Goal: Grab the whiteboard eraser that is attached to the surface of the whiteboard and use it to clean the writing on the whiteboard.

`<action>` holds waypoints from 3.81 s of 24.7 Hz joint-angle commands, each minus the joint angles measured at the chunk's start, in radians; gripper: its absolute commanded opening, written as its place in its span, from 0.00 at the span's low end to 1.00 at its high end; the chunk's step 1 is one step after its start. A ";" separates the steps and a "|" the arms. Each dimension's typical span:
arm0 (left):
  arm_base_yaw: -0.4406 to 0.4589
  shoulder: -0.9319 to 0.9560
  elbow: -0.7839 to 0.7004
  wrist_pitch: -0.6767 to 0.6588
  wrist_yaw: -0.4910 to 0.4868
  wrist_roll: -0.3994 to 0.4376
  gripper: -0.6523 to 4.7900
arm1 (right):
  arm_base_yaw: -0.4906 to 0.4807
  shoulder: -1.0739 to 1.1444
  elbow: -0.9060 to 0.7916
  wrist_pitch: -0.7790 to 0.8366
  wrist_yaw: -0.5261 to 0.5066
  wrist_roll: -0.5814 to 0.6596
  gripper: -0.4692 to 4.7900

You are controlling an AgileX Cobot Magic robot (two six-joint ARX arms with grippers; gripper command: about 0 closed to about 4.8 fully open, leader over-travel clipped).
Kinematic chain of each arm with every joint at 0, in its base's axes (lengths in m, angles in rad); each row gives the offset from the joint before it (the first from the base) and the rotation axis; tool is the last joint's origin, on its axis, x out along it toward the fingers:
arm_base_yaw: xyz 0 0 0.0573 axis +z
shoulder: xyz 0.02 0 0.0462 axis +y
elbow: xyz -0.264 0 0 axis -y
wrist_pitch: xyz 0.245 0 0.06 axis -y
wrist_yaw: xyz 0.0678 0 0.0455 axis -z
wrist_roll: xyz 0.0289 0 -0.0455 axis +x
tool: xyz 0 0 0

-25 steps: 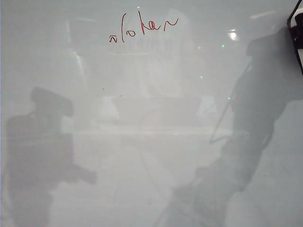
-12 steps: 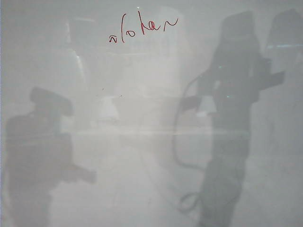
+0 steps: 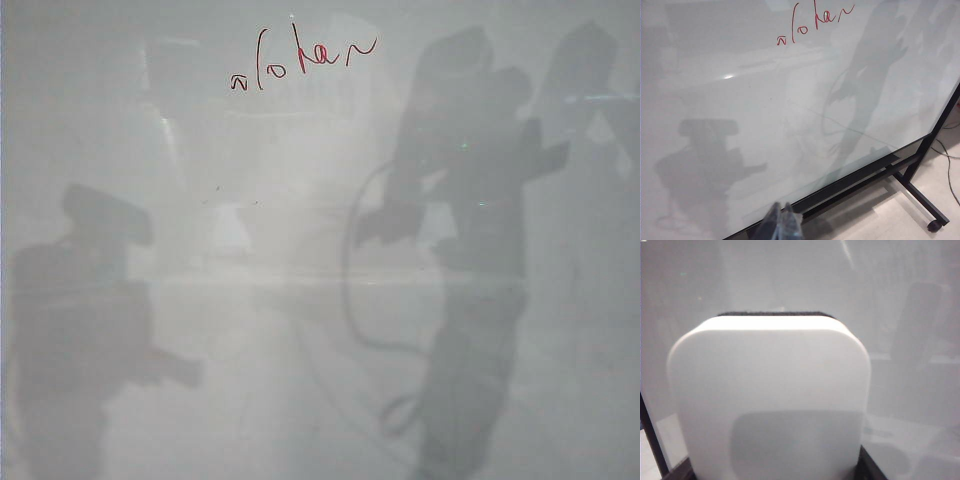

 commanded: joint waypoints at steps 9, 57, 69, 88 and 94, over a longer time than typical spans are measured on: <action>-0.001 0.000 0.002 0.012 -0.077 -0.001 0.11 | 0.489 0.390 0.313 -0.190 0.483 -0.457 0.45; -0.001 -0.006 0.002 0.049 -0.063 -0.003 0.11 | 0.798 1.310 0.739 0.039 1.055 -0.837 0.45; -0.001 -0.006 0.002 0.050 -0.064 -0.003 0.11 | 0.802 1.108 0.759 -0.105 1.298 -0.867 0.45; -0.001 -0.006 0.001 0.050 -0.086 -0.001 0.11 | 0.412 0.272 0.159 -0.018 1.062 -0.607 0.45; -0.001 -0.006 0.002 0.050 -0.085 -0.008 0.11 | 0.164 0.262 0.051 0.059 0.846 -0.414 0.45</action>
